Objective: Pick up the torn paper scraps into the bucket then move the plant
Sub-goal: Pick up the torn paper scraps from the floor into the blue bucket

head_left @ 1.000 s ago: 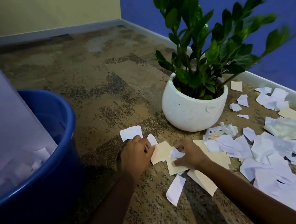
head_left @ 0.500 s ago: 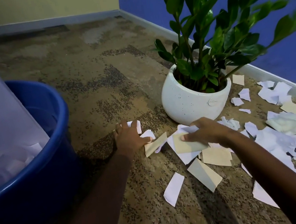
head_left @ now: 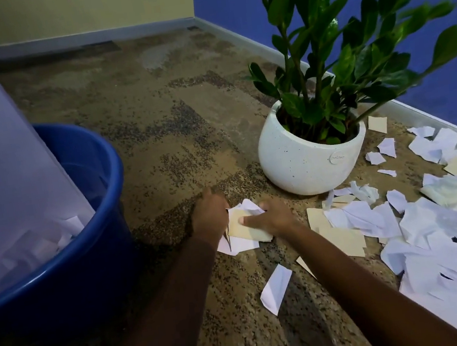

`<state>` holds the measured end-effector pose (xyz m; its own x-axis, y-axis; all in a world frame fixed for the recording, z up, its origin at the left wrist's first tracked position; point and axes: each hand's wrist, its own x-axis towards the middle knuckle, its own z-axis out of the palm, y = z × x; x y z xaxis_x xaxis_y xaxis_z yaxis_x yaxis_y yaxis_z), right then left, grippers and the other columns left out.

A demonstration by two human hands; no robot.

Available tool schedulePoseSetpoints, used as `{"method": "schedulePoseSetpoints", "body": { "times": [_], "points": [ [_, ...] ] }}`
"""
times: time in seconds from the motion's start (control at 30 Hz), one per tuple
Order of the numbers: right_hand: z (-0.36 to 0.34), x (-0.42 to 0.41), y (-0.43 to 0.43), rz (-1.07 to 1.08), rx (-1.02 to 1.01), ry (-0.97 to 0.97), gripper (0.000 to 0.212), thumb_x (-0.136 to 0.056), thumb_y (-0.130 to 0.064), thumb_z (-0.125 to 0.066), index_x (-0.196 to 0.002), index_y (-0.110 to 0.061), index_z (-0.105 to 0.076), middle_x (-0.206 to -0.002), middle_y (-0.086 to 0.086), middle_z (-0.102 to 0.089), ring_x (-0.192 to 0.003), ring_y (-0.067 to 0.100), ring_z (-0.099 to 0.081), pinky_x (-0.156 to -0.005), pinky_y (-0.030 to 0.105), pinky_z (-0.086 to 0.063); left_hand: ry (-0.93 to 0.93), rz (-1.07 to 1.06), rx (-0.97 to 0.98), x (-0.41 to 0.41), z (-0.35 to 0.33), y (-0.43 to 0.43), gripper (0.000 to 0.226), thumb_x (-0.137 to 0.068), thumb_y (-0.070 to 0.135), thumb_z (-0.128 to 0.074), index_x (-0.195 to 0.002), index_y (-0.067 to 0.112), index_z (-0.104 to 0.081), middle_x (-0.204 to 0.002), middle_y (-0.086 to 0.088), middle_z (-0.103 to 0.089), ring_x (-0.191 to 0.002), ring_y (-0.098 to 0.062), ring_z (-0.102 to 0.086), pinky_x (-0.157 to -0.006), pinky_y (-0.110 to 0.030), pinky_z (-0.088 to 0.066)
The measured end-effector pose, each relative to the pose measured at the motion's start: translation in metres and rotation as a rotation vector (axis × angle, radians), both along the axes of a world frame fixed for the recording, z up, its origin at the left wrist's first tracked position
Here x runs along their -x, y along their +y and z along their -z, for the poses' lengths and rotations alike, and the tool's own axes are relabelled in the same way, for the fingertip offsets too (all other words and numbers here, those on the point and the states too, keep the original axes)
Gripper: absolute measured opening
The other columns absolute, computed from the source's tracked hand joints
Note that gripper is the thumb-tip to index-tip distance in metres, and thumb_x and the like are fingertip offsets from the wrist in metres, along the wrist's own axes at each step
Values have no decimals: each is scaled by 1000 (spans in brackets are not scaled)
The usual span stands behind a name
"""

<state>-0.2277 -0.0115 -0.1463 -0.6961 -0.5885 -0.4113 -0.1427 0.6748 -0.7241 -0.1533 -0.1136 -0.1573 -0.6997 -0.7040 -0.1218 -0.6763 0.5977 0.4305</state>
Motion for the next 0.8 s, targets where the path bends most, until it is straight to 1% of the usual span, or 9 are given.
{"method": "schedulePoseSetpoints", "body": {
  "times": [0.1, 0.2, 0.27, 0.37, 0.4, 0.53, 0.63, 0.73, 0.8],
  "points": [
    [-6, -1, 8, 22, 11, -4, 30, -75, -28, -77, -71, -9, -55, -78, 3, -44, -71, 14, -43, -53, 25, -25, 8, -1, -118, -8, -3, 5, 28, -93, 3, -46, -113, -1, -66, -120, -20, -63, -112, -32, -60, -91, -36, -47],
    [-19, 3, 14, 9, -19, 73, 41, -75, -32, -76, -57, -14, -44, -61, -2, -38, -55, 10, -35, -46, 20, -22, 75, -49, -276, -17, -11, 11, 28, -95, 9, -47, -113, -6, -62, -119, -25, -64, -113, -34, -59, -92, -38, -46],
    [-33, 4, 14, 37, 37, 94, 39, -77, -30, -74, -56, -17, -44, -59, -2, -38, -55, 11, -36, -48, 24, -22, 135, -86, -342, -18, -24, 15, 29, -96, 11, -47, -113, -8, -61, -117, -26, -64, -112, -35, -60, -92, -40, -47],
    [-60, 1, 11, 95, 191, 124, 21, -80, -26, -71, -80, -7, -62, -76, 6, -55, -70, 17, -48, -56, 26, -32, 244, -139, -356, -17, -52, 17, 32, -97, 15, -47, -114, -9, -59, -116, -26, -64, -111, -35, -60, -91, -41, -48],
    [-69, -2, 9, 106, 234, 153, 25, -81, -26, -70, -92, -4, -64, -85, 9, -59, -75, 17, -50, -57, 25, -35, 288, -160, -354, -17, -63, 18, 34, -97, 16, -47, -116, -9, -59, -118, -25, -63, -113, -34, -59, -92, -40, -48],
    [-110, -17, -3, 156, 369, 265, 37, -86, -26, -64, -117, -6, -58, -118, 13, -62, -95, 22, -56, -80, 32, -47, 489, -239, -386, -26, -106, 14, 37, -99, 20, -45, -124, -2, -59, -122, -23, -63, -115, -34, -59, -95, -40, -48],
    [-141, -37, -14, 144, 473, 340, 44, -88, -26, -61, -127, -8, -54, -130, 11, -59, -113, 28, -57, -97, 39, -47, 577, -309, -361, -41, -135, 9, 36, -98, 19, -46, -129, 3, -55, -126, -19, -61, -115, -33, -59, -97, -40, -49],
    [-171, -63, -26, 122, 584, 428, 43, -89, -24, -59, -129, -7, -52, -131, 11, -59, -118, 27, -55, -94, 31, -43, 720, -368, -343, -60, -162, 3, 38, -99, 21, -43, -131, 3, -53, -127, -18, -60, -119, -34, -57, -101, -46, -48],
    [-187, -82, -35, 114, 663, 473, 38, -90, -21, -58, -125, -6, -54, -125, 12, -62, -115, 26, -56, -79, 19, -35, 813, -402, -303, -76, -181, 0, 37, -100, 21, -43, -131, 4, -52, -125, -16, -61, -117, -32, -58, -99, -45, -49]
  ]
}}
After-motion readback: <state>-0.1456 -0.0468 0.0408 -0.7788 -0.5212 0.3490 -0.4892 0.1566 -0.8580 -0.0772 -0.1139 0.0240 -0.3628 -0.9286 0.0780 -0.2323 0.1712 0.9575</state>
